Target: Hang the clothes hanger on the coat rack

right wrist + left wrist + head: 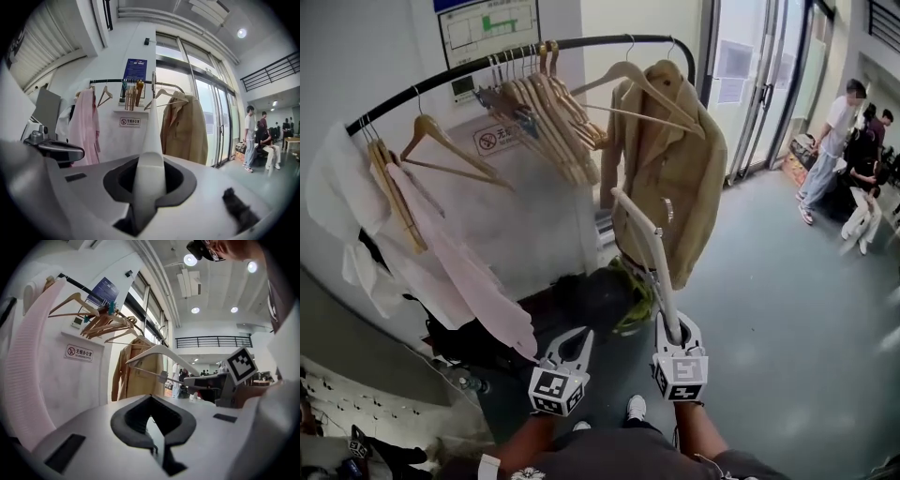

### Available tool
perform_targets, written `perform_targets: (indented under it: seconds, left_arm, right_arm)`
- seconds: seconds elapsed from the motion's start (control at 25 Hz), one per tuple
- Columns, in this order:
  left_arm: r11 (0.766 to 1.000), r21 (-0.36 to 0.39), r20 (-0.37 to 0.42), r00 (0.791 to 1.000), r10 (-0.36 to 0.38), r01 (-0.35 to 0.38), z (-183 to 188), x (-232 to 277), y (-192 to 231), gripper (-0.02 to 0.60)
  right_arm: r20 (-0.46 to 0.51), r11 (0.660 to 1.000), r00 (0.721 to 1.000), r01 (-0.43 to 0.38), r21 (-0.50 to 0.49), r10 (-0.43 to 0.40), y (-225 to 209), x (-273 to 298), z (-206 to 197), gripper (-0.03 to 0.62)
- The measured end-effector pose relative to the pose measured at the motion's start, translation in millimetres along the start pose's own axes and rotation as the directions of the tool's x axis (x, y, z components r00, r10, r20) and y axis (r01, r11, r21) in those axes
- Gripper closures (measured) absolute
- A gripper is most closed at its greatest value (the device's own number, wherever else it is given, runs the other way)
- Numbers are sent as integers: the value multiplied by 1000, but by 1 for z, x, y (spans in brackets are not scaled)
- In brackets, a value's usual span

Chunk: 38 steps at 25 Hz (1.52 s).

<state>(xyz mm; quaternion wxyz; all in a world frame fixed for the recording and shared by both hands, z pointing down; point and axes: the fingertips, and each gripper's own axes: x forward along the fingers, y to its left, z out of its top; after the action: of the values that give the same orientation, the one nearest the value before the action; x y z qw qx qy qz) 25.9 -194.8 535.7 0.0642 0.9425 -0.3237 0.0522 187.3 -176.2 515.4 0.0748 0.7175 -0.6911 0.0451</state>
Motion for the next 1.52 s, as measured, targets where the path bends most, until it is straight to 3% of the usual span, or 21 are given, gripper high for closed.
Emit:
perform_targets:
  seconds: [0.16,0.32,0.48,0.6,0.88,1.24,1.52]
  left_arm:
    - [989,-5,25,989,147,-147,15,18,26,575]
    - [948,-2,30,948,318,-318,20,7,57,575]
    - [915,-14,37,914,404,-403,21,0,76,575]
    - [911,-27,29,910,413,-413,16,2,78,575]
    - [924,-22,48,922,384,-383,28,11,85,575]
    - [932,-22,74,929,362,-361,35,11,88,575]
    - [924,-30,65,922,382,-381,26,-3,91,575]
  right_arm:
    - [7,996,996,-90,-20,90,-18,43,13,531]
    - [4,986,986,-164,-37,164,-28,74,24,531]
    - [4,981,981,-191,-43,192,-35,103,36,531]
    - [1,976,977,-213,-44,213,-33,122,50,531]
    - [8,973,976,-218,-72,220,-23,178,111,531]
    - [71,966,968,-233,-111,242,-21,237,221,531]
    - [82,964,963,-247,-97,255,-19,266,275,531]
